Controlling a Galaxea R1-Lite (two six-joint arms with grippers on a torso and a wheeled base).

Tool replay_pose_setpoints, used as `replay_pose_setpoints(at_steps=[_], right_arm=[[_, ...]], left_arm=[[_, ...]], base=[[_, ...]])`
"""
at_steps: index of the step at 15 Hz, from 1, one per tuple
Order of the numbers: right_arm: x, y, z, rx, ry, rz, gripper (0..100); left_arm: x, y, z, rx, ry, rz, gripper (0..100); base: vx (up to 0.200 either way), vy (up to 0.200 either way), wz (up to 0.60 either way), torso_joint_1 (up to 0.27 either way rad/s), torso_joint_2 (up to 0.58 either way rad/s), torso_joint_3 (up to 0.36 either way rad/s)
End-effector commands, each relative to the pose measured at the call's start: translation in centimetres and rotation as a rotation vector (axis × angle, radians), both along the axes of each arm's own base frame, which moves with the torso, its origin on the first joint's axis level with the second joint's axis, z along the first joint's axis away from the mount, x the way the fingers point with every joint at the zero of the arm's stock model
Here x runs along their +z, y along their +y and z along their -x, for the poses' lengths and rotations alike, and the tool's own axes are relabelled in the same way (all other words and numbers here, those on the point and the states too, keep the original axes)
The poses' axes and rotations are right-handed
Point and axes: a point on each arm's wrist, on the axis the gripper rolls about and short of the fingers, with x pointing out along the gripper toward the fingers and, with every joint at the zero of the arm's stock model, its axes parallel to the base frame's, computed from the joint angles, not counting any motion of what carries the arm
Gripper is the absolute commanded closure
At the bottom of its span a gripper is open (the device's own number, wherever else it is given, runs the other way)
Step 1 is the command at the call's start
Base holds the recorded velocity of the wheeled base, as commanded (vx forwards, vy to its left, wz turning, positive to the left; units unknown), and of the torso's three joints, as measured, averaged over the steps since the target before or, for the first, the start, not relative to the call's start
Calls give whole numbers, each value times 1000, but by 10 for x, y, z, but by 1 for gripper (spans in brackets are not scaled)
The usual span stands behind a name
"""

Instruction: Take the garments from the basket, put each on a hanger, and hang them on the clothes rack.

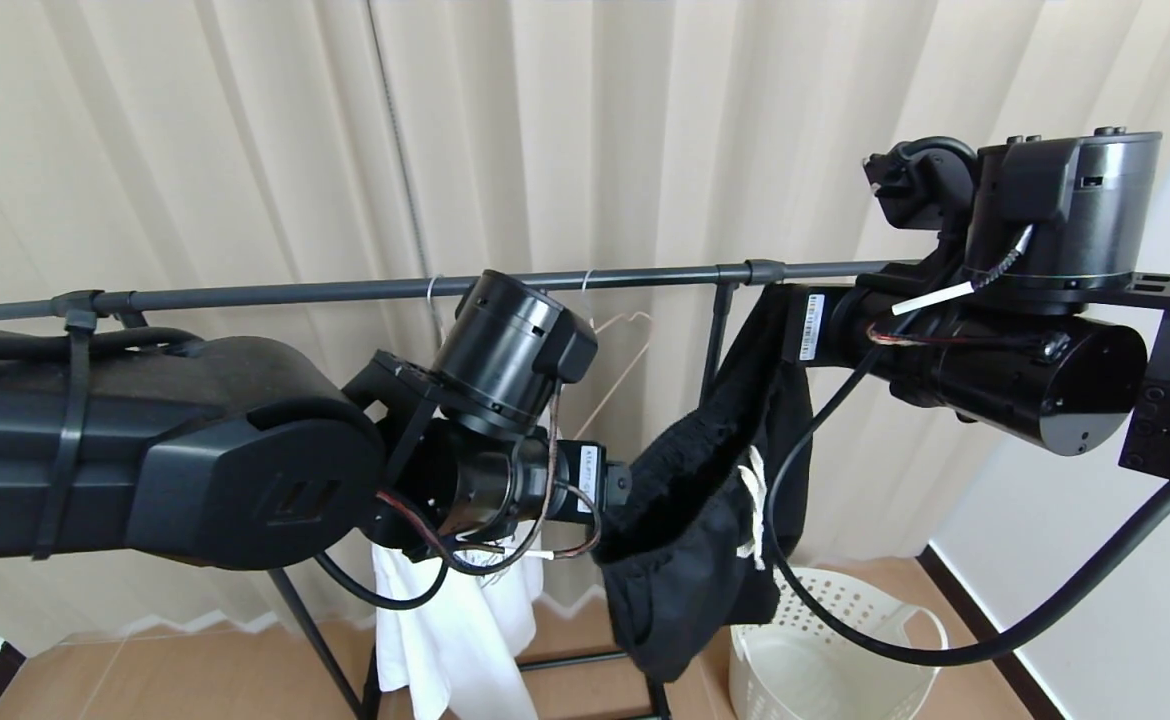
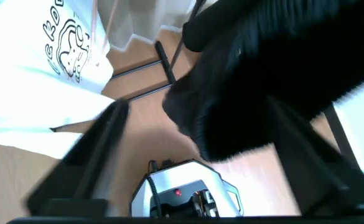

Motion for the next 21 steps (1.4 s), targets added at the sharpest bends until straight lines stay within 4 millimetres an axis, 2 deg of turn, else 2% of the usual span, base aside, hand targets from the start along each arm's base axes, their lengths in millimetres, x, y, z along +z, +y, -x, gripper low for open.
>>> replay_pose_setpoints(at_steps=[1, 5, 7, 8, 13, 18, 21], right_arm=[[0, 0, 0, 0, -1, 2, 100], [2, -5, -1, -12, -7, 9, 100], [6, -8, 3, -8, -22, 19, 100], [11, -15, 13, 2, -39, 36, 100], [9, -20, 29, 40, -50, 124, 100], [7, -22, 35, 55, -53, 166, 100], [6, -22, 35, 55, -52, 166, 100]], left_arm=[[4, 6, -2, 6, -14, -5, 0], [7, 19, -14, -28, -62, -94, 0], [0, 25, -31, -58, -83, -177, 0], [-6, 25, -51, -48, -118, -194, 0], [-40, 2, -100, -63, -163, -229, 0], [-73, -24, -142, 2, -219, -233, 0], [-85, -23, -157, 21, -230, -228, 0]], base=[[0, 0, 0, 0, 0, 0], [0, 0, 0, 0, 0, 0], [0, 0, 0, 0, 0, 0], [0, 0, 0, 0, 0, 0], [0, 0, 0, 0, 0, 0], [0, 0, 0, 0, 0, 0], [0, 0, 0, 0, 0, 0]])
